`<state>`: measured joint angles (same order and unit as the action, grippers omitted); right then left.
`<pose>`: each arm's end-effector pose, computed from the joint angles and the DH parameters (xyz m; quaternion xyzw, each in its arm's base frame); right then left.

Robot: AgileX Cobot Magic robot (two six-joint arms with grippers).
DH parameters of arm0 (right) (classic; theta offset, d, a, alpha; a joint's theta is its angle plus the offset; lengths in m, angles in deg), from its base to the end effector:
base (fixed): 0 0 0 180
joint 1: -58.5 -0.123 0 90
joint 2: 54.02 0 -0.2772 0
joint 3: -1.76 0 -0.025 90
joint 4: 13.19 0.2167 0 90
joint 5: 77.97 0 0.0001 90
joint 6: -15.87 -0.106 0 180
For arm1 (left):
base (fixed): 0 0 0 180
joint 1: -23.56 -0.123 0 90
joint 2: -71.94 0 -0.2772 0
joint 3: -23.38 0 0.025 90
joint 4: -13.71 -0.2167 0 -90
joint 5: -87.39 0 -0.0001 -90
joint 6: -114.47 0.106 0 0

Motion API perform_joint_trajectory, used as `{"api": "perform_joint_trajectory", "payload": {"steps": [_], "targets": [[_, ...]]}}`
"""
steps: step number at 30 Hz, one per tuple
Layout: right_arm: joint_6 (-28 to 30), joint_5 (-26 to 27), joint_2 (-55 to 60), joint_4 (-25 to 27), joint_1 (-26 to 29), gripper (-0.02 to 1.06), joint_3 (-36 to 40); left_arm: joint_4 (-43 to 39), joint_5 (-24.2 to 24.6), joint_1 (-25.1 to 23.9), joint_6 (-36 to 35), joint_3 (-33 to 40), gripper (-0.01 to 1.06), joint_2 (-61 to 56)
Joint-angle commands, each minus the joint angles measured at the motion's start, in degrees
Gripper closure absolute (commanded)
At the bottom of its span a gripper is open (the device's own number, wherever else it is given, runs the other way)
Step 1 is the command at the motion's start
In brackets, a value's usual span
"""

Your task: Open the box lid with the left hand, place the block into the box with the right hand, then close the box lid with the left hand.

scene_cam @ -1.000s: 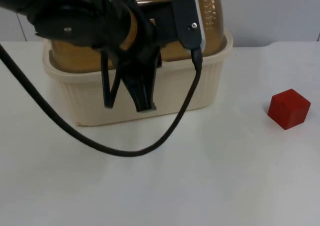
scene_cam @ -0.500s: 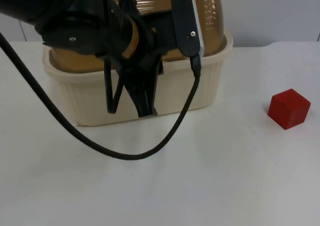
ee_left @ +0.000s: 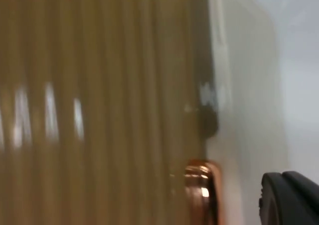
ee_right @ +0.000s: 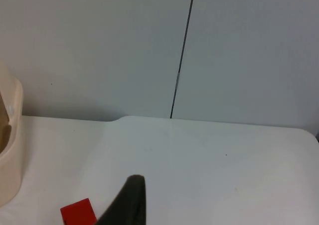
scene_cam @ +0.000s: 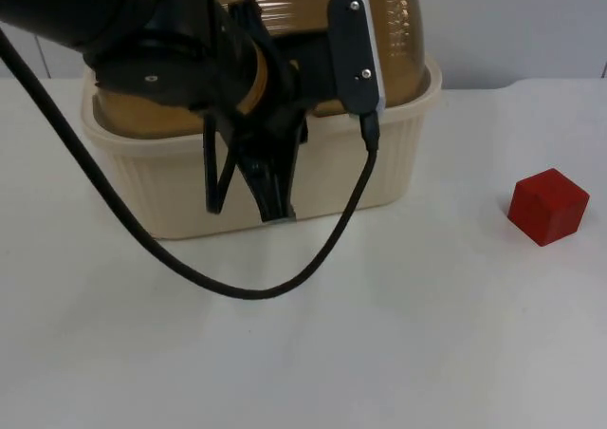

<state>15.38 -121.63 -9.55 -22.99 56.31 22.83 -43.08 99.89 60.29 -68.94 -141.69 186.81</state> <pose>0.0891 -0.0091 0.3957 -0.0283 0.8118 -0.0703 0.5790 0.3085 -0.2061 0.1791 0.6277 0.6811 0.1349 0.3519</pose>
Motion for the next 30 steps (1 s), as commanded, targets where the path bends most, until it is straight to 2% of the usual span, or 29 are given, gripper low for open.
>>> {"api": "perform_joint_trajectory", "payload": {"steps": [1, 30], "targets": [[-0.1, 0.4, -0.1, -0.3, 0.3, 0.00, -0.3, -0.7, 0.6, -0.2, -0.5, -0.6, 1.05, 0.0], [-0.1, 0.8, -0.1, -0.3, 0.3, 0.00, -0.3, -2.8, 1.2, -2.8, -4.2, -0.6, 1.05, 0.0]]}}
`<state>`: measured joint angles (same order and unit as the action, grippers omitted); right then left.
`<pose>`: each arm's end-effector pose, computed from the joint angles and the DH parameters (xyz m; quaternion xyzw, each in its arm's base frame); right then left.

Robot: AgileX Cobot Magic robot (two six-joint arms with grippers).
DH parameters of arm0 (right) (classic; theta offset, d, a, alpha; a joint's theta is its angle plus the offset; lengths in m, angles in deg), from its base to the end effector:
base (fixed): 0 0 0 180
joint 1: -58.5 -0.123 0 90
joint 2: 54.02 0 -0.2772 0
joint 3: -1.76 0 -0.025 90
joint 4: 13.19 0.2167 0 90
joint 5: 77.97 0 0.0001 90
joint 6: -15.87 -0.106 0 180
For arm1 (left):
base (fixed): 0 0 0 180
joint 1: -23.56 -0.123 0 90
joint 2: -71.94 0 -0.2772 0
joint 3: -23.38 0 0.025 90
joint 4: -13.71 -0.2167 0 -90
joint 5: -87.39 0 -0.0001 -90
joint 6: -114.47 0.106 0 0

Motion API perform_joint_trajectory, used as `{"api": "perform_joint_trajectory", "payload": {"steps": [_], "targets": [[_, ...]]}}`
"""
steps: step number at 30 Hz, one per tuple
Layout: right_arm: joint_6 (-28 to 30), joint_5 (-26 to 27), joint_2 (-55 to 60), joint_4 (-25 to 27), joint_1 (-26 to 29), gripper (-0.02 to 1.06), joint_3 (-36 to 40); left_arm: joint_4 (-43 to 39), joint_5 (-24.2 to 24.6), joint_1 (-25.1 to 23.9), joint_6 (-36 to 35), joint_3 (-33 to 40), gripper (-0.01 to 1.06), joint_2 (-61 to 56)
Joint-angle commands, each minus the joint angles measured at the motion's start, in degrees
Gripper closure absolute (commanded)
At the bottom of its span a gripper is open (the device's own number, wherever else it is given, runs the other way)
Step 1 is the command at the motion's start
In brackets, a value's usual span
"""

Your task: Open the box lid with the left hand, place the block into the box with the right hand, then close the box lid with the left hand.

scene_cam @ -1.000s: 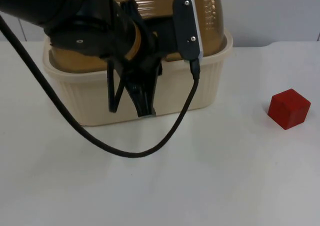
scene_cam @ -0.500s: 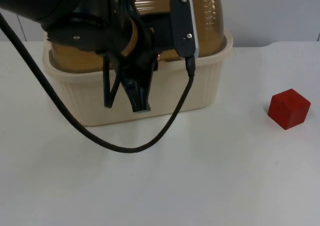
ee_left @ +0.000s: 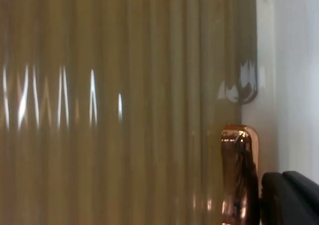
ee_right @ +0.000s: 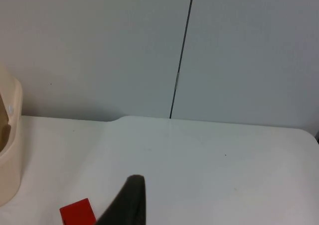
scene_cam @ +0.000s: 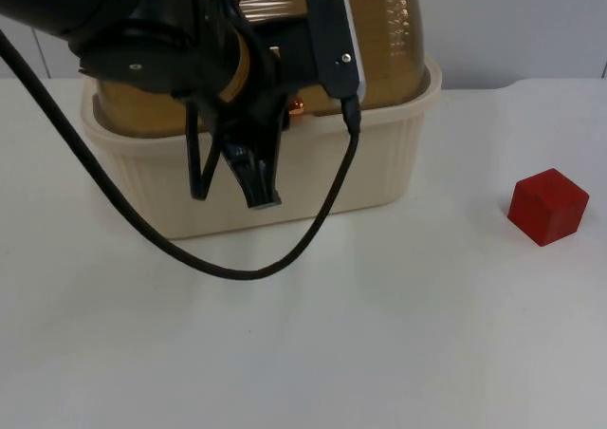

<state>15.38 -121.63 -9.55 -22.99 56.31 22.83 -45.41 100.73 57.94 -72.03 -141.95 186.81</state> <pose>0.0891 -0.0091 0.3957 -0.0283 0.8118 -0.0703 0.5790 0.3182 -0.1922 0.1805 0.6051 0.6994 0.1476 0.3505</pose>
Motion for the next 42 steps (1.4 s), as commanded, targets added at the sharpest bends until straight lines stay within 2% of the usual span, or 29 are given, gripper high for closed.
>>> {"api": "perform_joint_trajectory", "payload": {"steps": [1, 20, 32, 42], "targets": [[-0.1, 0.8, -0.1, -0.3, 0.3, 0.00, -0.3, -0.4, 0.3, -0.5, -1.4, -0.3, 1.05, 0.0], [-0.1, 0.8, -0.1, -0.4, 0.3, 0.00, -0.3, -0.4, 1.2, -0.5, -1.4, -0.5, 1.05, 0.0], [-0.1, 0.6, -0.1, -0.6, 0.3, 0.00, -0.3, -0.1, 3.0, -0.5, -1.4, -4.3, 1.05, 0.0], [-0.1, 0.6, -0.1, -0.6, 0.3, 0.00, -0.3, -6.9, 4.3, -0.5, -1.4, -4.2, 1.05, -0.1]]}}
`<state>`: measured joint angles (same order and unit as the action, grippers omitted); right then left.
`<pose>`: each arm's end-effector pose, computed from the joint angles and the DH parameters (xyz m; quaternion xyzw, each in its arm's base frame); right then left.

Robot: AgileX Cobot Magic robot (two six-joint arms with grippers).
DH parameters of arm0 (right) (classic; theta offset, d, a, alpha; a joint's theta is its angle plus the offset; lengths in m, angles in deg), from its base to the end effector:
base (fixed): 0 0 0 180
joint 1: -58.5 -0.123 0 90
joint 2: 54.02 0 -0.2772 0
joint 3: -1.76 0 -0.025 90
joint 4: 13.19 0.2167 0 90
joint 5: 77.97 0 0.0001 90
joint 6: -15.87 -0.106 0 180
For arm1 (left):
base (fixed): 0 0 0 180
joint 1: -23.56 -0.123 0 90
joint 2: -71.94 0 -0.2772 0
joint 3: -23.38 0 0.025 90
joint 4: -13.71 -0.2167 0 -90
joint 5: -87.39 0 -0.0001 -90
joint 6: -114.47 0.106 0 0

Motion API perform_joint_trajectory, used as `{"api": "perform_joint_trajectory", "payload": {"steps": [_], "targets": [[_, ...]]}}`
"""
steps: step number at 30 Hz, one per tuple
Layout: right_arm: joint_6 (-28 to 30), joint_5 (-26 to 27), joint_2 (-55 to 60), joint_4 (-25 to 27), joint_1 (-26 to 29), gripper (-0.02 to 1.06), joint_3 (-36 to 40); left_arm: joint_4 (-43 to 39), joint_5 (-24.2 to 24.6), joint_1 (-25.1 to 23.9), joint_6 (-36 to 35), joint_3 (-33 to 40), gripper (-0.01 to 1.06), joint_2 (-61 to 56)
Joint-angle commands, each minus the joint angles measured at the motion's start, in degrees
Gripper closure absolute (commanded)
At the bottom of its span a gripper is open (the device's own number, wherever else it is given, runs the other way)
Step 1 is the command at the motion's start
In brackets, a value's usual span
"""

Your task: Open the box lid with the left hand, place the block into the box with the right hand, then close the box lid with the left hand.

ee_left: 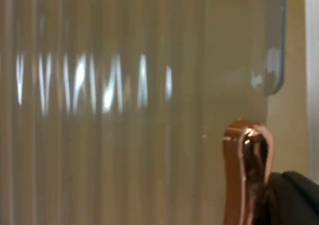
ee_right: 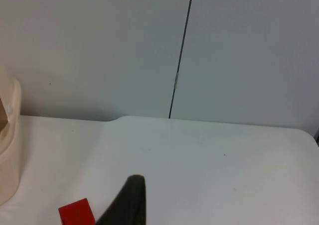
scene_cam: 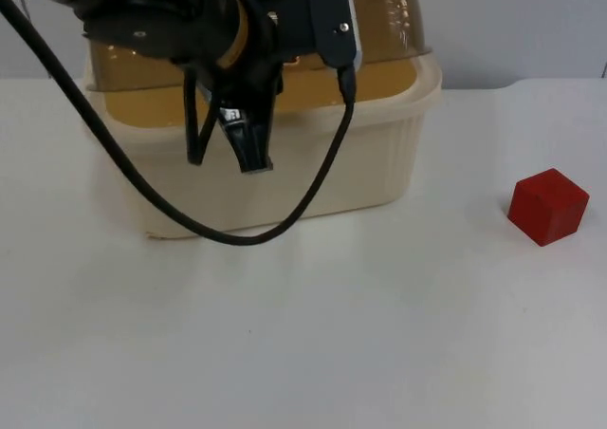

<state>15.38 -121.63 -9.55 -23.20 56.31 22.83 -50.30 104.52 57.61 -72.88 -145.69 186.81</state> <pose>0.0891 -0.0093 0.3957 -0.0286 0.8117 -0.0721 0.5789 0.3315 -0.1900 0.1976 0.6046 0.6829 0.1938 0.3614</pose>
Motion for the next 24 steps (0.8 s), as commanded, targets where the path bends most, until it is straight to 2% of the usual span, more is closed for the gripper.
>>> {"api": "perform_joint_trajectory", "payload": {"steps": [1, 9, 13, 16, 20, 22, 24], "targets": [[-0.1, 0.6, -0.1, -0.3, 0.3, 0.00, -0.3, -3.6, 0.5, -0.2, -0.6, -0.5, 1.05, -0.1], [-0.1, 0.6, -0.1, -0.3, 0.3, 0.00, -0.3, -8.8, 2.2, -0.2, -2.7, -2.7, 1.05, -0.1], [-0.1, 0.6, -0.1, -0.3, 0.3, 0.00, -0.3, -10.1, 1.8, -1.1, -5.6, -5.8, 1.05, -0.1], [-0.1, 0.6, -0.1, -0.3, 0.3, 0.00, -0.3, -11.2, 0.0, -3.5, -7.2, -9.5, 1.05, 0.0], [-0.1, 0.9, -0.1, -0.2, 0.3, 0.00, -0.3, -10.3, -3.6, -5.9, -7.9, -11.0, 1.05, 0.0], [-0.1, 1.3, -0.1, -0.2, 0.3, 0.00, -0.3, -9.9, -3.6, -6.2, -7.9, -11.1, 1.05, 0.0], [-0.1, 1.5, -0.1, -0.2, 0.3, 0.00, -0.3, -5.9, -1.8, -5.8, -7.9, -11.2, 1.05, -0.1]]}}
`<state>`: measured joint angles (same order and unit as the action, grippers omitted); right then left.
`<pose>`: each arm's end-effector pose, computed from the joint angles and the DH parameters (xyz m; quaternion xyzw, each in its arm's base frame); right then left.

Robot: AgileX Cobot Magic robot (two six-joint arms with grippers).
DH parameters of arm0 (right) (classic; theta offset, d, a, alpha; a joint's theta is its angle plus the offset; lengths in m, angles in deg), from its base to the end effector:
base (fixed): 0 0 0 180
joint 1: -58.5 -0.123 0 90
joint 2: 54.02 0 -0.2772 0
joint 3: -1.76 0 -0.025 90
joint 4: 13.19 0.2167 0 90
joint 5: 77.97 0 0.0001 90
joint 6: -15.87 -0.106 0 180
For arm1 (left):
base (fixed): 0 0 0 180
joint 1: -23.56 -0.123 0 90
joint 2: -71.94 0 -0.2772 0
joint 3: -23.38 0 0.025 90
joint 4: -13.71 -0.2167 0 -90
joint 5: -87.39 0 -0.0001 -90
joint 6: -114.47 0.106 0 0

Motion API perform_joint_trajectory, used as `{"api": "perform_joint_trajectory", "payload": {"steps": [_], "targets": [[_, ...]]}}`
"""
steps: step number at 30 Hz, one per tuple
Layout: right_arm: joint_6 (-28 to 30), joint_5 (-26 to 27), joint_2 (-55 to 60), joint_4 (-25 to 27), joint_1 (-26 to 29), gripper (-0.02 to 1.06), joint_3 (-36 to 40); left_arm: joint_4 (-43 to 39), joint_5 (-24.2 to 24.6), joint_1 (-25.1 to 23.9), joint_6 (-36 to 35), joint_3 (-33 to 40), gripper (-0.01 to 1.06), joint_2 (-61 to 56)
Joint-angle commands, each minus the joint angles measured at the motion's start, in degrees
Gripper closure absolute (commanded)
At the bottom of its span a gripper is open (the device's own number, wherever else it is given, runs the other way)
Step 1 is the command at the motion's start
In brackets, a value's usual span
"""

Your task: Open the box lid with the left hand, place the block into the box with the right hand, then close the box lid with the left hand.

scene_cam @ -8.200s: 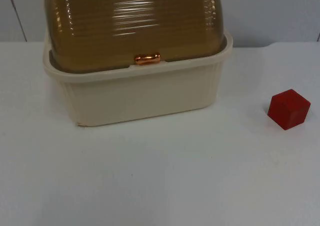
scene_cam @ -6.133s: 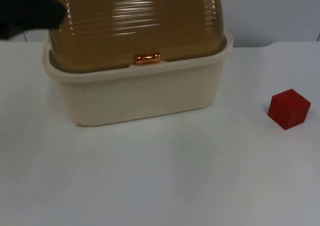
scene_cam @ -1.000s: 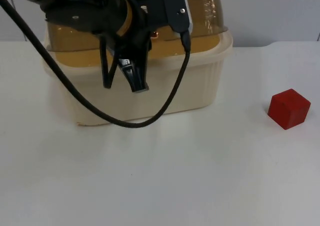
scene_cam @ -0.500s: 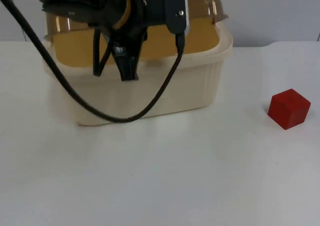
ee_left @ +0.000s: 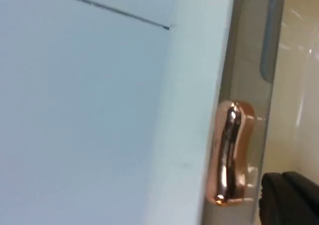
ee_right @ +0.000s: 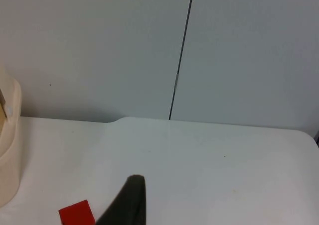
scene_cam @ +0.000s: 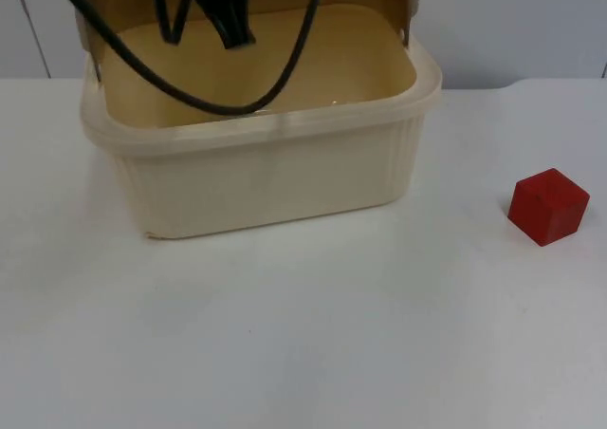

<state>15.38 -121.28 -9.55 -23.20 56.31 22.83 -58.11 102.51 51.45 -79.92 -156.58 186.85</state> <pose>0.0893 -0.0092 0.3963 -0.0288 0.8099 -0.0720 0.5814 0.3773 -0.1698 0.2547 0.5319 0.6764 0.2290 0.4550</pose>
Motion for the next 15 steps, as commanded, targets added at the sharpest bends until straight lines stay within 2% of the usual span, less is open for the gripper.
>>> {"api": "perform_joint_trajectory", "payload": {"steps": [1, 2, 3, 6, 8, 9, 11, 13, 14, 15], "targets": [[-0.1, 1.1, -0.1, -0.2, 0.3, 0.00, -0.3, 5.4, 1.4, 0.8, -0.9, -0.3, 1.05, -0.4], [-0.1, 1.1, -0.1, -0.2, 0.3, 0.00, -0.3, 9.3, 2.6, 1.6, -0.9, -0.3, 1.05, -0.8], [-0.1, 1.1, -0.1, -0.2, 0.3, 0.00, -0.3, 9.3, 2.6, 1.6, -0.9, -0.3, 1.05, -0.8], [-0.1, 1.1, -0.1, -0.2, 0.3, 0.00, -0.3, 20.2, 6.7, 4.6, -0.9, -0.3, 1.05, -2.8], [-0.1, 1.1, -0.1, -0.2, 0.3, 0.00, -0.3, 33.9, 6.9, 6.2, -1.1, -0.3, 1.05, -4.3], [-0.1, 1.1, -0.1, -0.2, 0.3, 0.00, -0.3, 33.9, 6.9, 6.2, -1.1, -0.3, 1.05, -4.3], [-0.1, 1.1, -0.1, -0.2, 0.3, 0.00, -0.3, 51.2, 6.7, 6.8, -0.8, -0.3, 1.05, -5.3], [-0.2, 1.1, -0.1, -0.1, 0.3, 0.00, -0.3, 63.1, 6.7, 6.9, 0.1, 0.2, 1.05, -6.4], [-0.2, 1.1, -0.1, -0.1, 0.3, 0.00, -0.3, 63.1, 6.7, 6.9, 0.1, 0.2, 1.05, -6.4], [-0.8, 1.1, -0.1, -0.1, 0.3, 0.00, -0.3, 67.7, 6.7, 6.9, 2.7, 0.7, 1.05, -7.1]]}}
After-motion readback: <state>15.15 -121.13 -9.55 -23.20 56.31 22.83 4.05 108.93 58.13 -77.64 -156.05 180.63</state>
